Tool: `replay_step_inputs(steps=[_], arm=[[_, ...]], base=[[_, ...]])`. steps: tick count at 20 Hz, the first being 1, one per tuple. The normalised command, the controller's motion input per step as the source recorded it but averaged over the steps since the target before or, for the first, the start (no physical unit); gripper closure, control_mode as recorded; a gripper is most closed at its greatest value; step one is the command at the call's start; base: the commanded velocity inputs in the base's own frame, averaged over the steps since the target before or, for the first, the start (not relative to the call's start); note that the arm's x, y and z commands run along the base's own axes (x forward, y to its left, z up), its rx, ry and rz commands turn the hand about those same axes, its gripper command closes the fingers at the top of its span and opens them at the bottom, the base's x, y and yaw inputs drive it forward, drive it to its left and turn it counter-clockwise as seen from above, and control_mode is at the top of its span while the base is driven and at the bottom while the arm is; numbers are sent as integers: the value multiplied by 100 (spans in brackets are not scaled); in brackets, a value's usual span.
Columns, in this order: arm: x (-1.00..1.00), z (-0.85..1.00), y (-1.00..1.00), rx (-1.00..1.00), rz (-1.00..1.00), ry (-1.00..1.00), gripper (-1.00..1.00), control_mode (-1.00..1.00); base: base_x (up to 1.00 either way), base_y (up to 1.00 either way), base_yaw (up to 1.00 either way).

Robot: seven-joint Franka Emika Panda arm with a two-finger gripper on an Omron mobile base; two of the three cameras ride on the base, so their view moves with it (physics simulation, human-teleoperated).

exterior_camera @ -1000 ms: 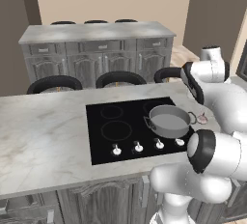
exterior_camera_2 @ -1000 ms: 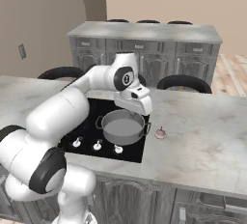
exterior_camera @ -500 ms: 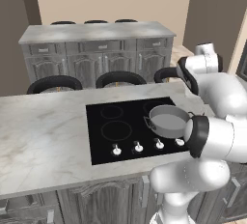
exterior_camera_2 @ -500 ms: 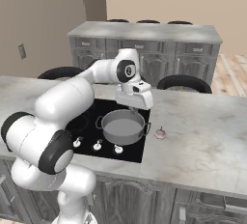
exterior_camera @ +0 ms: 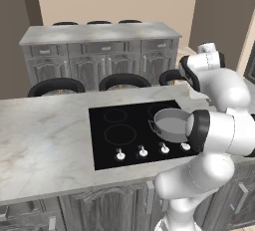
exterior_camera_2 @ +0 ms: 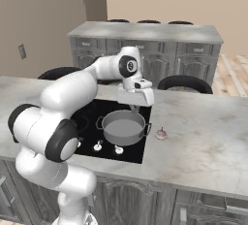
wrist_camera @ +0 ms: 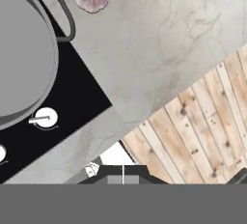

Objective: Turn on the burner for the pot on the stove. Wait thirty seconds for the pot to heat up. Then add the garlic to the pot.

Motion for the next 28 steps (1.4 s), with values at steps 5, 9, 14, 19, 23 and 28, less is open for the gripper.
replay_step_inputs(steps=[5, 9, 14, 19, 23, 28], arm=[[3, 0, 0, 0, 0, 8, 100, -100], [4, 0, 0, 0, 0, 5, 100, -100], [9, 0, 0, 0, 0, 4, 100, -100], [16, 0, 0, 0, 0, 2, 100, -100], [21, 0, 0, 0, 0, 0, 100, -100], [14, 0, 0, 0, 0, 1, 100, -100]], base=[[0, 0, 0], [0, 0, 0], [0, 0, 0], [0, 0, 0], [0, 0, 0], [0, 0, 0]])
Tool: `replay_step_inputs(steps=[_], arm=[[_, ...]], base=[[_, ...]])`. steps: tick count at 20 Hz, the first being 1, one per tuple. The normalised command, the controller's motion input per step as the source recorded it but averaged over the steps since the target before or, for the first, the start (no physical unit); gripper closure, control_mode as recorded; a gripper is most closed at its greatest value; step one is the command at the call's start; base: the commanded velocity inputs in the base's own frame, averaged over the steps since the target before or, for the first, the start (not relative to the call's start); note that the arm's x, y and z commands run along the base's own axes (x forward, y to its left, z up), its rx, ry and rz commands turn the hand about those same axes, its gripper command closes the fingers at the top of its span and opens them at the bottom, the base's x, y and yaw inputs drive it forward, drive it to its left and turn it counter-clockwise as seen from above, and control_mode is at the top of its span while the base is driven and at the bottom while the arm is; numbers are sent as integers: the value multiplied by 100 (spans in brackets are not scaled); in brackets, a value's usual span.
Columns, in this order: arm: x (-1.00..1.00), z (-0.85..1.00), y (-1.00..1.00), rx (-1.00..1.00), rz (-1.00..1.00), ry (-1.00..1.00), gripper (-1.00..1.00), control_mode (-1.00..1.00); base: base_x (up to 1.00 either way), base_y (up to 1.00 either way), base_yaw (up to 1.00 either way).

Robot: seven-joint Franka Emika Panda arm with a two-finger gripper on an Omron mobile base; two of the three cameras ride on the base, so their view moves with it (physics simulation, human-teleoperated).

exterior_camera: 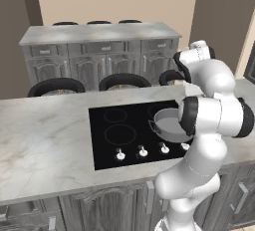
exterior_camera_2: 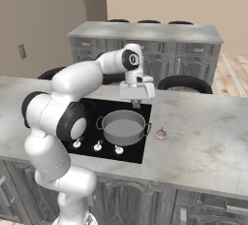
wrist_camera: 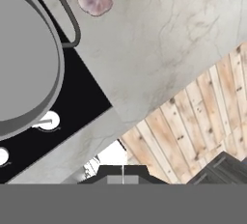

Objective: Turn on the burner for the pot on the stove. Wait thirty seconds for the pot to heat up. Then add the garlic to the pot.

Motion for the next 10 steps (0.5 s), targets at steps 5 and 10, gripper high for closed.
replay_step_inputs(steps=[5, 10], arm=[[0, 0, 0, 0, 0, 6, 100, -100], [0, 0, 0, 0, 0, 3, 100, -100]], base=[[0, 0, 0], [0, 0, 0]])
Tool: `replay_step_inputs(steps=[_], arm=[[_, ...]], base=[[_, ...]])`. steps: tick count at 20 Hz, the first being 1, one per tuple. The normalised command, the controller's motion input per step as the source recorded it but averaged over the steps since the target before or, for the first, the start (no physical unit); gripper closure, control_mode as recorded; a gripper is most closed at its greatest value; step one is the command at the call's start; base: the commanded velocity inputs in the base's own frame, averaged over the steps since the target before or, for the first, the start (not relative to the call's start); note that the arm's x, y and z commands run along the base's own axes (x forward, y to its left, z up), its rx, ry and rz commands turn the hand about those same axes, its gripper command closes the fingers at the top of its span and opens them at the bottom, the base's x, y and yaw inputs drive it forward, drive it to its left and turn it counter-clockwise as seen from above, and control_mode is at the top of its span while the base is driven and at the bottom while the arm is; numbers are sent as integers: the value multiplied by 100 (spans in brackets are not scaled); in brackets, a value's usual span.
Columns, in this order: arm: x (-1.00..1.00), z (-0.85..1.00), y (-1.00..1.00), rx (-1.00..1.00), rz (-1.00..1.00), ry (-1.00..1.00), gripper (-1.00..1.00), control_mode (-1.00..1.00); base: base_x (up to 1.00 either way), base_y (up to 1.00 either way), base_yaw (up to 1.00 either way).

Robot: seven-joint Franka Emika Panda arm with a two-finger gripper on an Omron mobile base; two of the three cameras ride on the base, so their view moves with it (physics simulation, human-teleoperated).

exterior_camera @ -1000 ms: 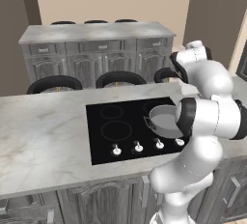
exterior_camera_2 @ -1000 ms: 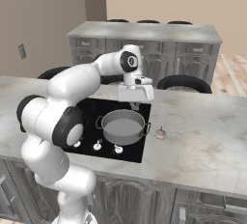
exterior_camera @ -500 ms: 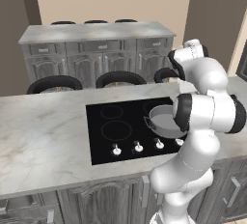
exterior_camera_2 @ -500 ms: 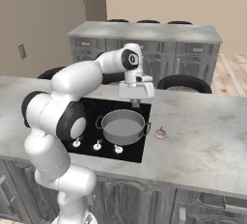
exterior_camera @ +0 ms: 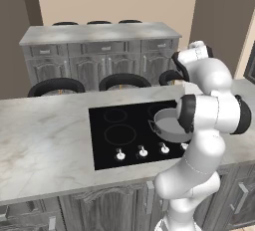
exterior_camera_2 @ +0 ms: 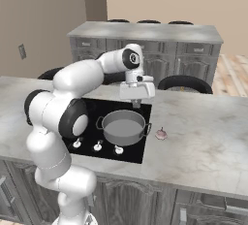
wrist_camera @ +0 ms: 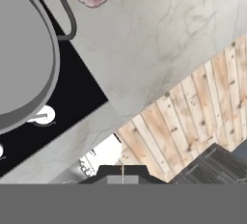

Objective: Turn on the burner for the pot on the stove. Wait thirty seconds for the pot to heat up. Then add the garlic to the pot.

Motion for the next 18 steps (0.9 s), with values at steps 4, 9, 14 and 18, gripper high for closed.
replay_step_inputs(steps=[4, 9, 14, 18], arm=[[0, 0, 0, 0, 0, 3, 100, -100], [0, 0, 0, 0, 0, 2, 100, -100], [0, 0, 0, 0, 0, 2, 100, -100], [1, 0, 0, 0, 0, 1, 100, -100]], base=[[0, 0, 0], [0, 0, 0], [0, 0, 0], [0, 0, 0]])
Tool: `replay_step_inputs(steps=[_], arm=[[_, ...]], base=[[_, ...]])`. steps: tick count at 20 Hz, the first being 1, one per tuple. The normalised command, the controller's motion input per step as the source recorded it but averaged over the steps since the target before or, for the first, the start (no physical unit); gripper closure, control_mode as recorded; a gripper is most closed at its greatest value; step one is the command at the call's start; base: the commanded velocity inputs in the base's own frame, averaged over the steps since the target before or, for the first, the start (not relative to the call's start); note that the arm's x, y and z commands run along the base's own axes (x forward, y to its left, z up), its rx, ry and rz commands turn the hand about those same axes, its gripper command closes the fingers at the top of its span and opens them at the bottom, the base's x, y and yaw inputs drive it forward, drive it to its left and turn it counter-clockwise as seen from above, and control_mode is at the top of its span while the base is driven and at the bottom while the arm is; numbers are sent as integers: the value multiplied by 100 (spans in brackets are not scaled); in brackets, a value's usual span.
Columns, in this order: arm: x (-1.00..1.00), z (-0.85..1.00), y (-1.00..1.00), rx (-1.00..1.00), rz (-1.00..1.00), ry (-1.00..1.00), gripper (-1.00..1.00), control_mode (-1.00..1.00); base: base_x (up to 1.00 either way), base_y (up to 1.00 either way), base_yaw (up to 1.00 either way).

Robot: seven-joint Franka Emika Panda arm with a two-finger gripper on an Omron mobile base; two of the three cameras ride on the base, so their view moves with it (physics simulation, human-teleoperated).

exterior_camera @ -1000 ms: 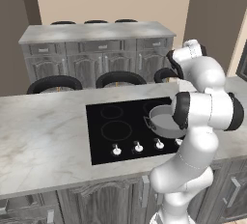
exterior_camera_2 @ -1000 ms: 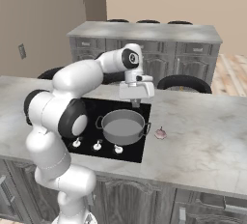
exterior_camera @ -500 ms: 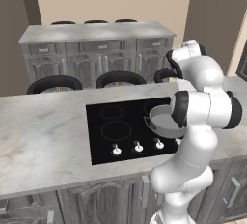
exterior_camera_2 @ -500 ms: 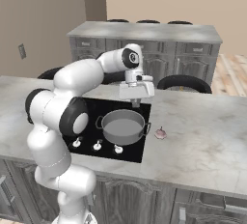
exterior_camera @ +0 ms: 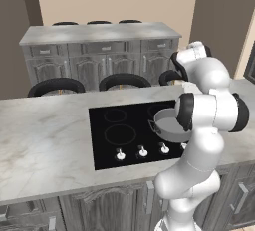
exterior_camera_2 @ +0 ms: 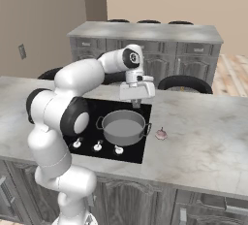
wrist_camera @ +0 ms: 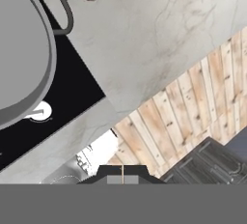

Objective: Turn on the burner for the pot on the stove. Wait thirty seconds for the pot to heat up. Then add the garlic to the pot.

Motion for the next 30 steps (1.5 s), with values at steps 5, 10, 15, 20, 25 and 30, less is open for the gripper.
replay_step_inputs(steps=[5, 10, 15, 20, 25, 30], arm=[[1, 0, 0, 0, 0, 2, 100, -100], [0, 0, 0, 0, 0, 2, 100, -100], [0, 0, 0, 0, 0, 1, 100, -100], [0, 0, 0, 0, 0, 1, 100, -100], [2, 0, 0, 0, 0, 1, 100, -100], [0, 0, 0, 0, 0, 1, 100, -100]], base=[[0, 0, 0], [0, 0, 0], [0, 0, 0], [0, 0, 0], [0, 0, 0], [0, 0, 0]])
